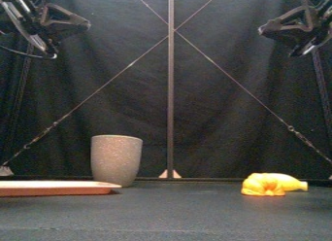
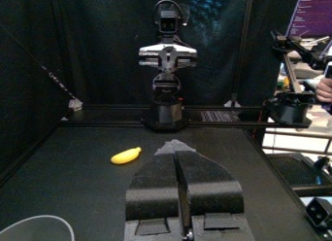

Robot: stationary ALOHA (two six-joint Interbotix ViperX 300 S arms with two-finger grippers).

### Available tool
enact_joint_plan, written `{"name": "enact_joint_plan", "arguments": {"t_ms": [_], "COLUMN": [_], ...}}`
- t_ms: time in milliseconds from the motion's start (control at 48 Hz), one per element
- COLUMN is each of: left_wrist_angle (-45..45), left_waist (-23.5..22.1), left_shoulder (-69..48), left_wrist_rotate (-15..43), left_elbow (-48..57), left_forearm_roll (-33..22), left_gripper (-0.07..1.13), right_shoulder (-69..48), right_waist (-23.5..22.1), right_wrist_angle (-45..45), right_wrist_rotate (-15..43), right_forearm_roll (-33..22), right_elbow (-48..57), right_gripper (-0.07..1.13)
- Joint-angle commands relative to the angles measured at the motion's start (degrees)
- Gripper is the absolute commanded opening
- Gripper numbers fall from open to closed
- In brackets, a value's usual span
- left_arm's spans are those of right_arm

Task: Pick the banana then place it on the pink plate
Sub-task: Pick the banana

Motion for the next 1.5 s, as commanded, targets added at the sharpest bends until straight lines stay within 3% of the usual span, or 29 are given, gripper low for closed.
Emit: {"name": "enact_joint_plan", "arguments": {"t_ms": [21, 188, 458, 562, 729, 833, 1500], "left_wrist_angle": [-0.8, -1.5, -1.5, -1.5, -1.8, -2.2, -2.9], "left_waist": [3.9, 5.8, 6.1, 6.2, 6.5, 6.6, 8.8], "left_shoulder": [1.1, 1.1, 1.1, 1.1, 1.1, 1.1, 1.1], "left_wrist_rotate": [0.2, 0.2, 0.0, 0.2, 0.3, 0.3, 0.4], "left_elbow": [-0.3, -0.4, 0.2, 0.2, 0.2, 0.2, 1.5], "left_forearm_roll": [0.3, 0.4, 0.2, 0.2, 0.3, 0.4, 0.9], "left_gripper": [-0.02, -0.03, -0.03, -0.03, -0.03, -0.03, -0.03], "right_shoulder": [2.3, 8.2, 15.9, 17.2, 18.0, 18.5, 35.9], "right_waist": [-2.9, -10.4, -25.8, -27.9, -27.9, -27.7, -25.1], "right_wrist_angle": [-0.1, 1.7, 17.0, 20.9, 22.4, 23.0, 23.9], "right_wrist_rotate": [0.5, 1.4, 1.9, 1.8, 2.1, 2.2, 2.0], "right_forearm_roll": [0.3, 3.5, 11.5, 11.4, 12.5, 14.2, 14.2], "right_elbow": [-0.9, -1.1, -2.5, -2.0, -0.3, 0.4, -1.8], "right_gripper": [-0.01, 0.00, 0.06, 0.26, 0.84, 1.07, 1.05]}}
